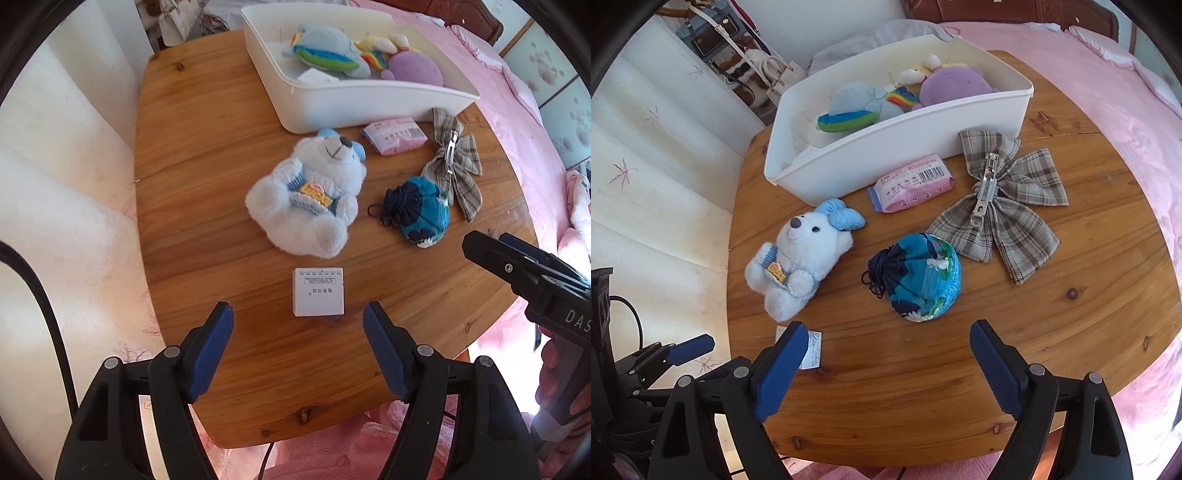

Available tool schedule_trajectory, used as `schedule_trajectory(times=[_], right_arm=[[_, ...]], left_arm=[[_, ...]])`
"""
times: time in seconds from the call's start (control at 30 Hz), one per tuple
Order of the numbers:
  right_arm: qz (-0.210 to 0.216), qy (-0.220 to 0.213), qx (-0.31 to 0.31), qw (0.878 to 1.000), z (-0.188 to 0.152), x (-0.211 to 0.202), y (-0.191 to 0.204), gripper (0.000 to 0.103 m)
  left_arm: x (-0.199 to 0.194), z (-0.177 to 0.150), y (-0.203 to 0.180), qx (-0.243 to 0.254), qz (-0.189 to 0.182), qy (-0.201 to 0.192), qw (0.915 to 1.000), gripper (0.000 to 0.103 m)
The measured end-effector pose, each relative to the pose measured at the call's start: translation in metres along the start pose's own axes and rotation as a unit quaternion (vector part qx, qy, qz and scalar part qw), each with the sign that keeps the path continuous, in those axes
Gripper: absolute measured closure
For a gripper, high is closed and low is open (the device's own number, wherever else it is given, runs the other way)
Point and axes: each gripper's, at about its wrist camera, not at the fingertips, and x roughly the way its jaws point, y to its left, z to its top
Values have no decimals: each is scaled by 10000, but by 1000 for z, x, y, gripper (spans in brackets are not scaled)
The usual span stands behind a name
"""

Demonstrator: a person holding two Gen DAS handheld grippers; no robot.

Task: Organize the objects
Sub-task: 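Withdraw both grippers back toward the teddy bear and small box, then grasp the small white box with the left gripper while the right grasps the blue pouch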

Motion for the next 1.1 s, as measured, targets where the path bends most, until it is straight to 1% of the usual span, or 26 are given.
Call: schedule_trajectory(times=[0.17, 0.33, 0.53, 0.77, 0.87, 0.97, 1.1], right_arm=[[-85, 242, 51, 9997, 6, 9, -3, 13], [-90, 470, 142, 9988, 15, 18, -7, 13], [36, 817, 350, 9960, 29, 32, -11, 13], [-12, 1090, 355, 9934, 42, 48, -11, 13], [10, 1219, 340, 9920, 47, 56, -12, 13], [111, 1380, 454, 9893, 51, 64, -13, 13], [125, 1560, 480, 9865, 57, 75, -15, 13]], left_arm=[[18, 3, 0, -30, -168, 283, 9995, 27], [31, 7, 3, -6, -301, 459, 9985, 27], [44, 14, 9, -47, -562, 738, 9957, 27], [57, 16, 16, -55, -820, 1051, 9911, 27], [62, 15, 18, -121, -892, 1154, 9892, 27], [67, 14, 19, 10, -890, 1271, 9879, 27], [70, 13, 19, 191, -852, 1340, 9871, 27]])
